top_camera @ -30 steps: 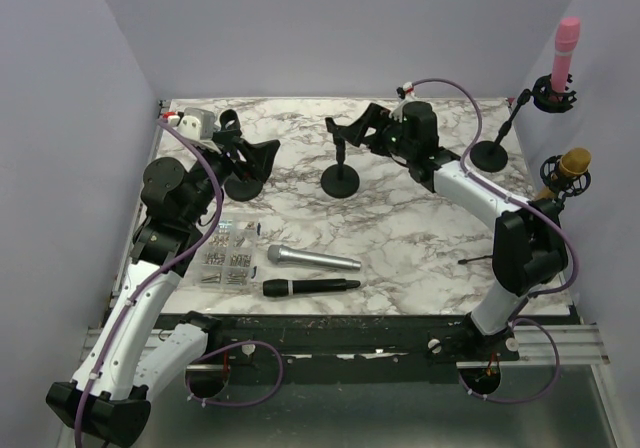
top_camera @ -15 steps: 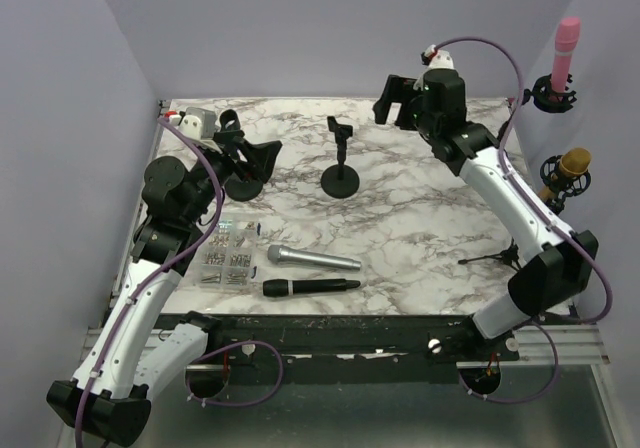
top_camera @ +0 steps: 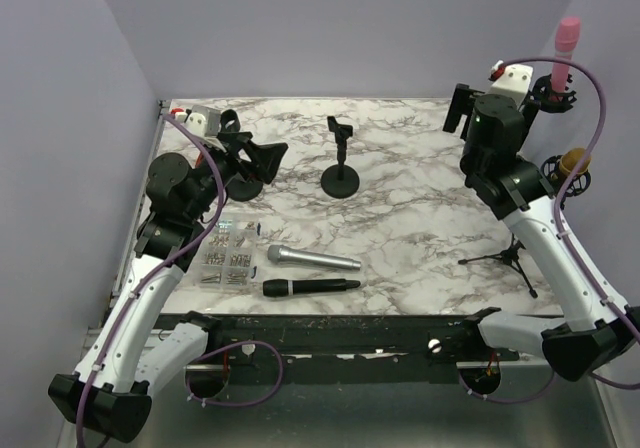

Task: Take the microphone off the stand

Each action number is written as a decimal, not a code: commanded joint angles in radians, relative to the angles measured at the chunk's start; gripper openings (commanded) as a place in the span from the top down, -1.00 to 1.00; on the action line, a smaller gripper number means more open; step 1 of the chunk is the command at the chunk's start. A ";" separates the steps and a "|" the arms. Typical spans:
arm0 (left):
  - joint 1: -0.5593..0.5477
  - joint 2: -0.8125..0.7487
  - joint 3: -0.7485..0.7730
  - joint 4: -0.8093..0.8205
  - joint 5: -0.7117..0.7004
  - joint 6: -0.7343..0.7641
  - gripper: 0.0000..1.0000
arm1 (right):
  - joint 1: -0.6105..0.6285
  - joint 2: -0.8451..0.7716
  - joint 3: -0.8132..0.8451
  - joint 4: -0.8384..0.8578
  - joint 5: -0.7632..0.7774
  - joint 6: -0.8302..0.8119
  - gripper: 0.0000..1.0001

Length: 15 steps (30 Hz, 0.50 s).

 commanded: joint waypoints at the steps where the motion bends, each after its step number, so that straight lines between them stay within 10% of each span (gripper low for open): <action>1: -0.012 -0.008 0.040 0.005 0.023 0.000 -0.97 | -0.007 0.010 0.040 0.080 0.232 -0.127 -1.00; 15: -0.099 -0.040 0.047 -0.005 0.011 0.019 -0.97 | -0.282 0.288 0.156 0.536 0.284 -0.490 -1.00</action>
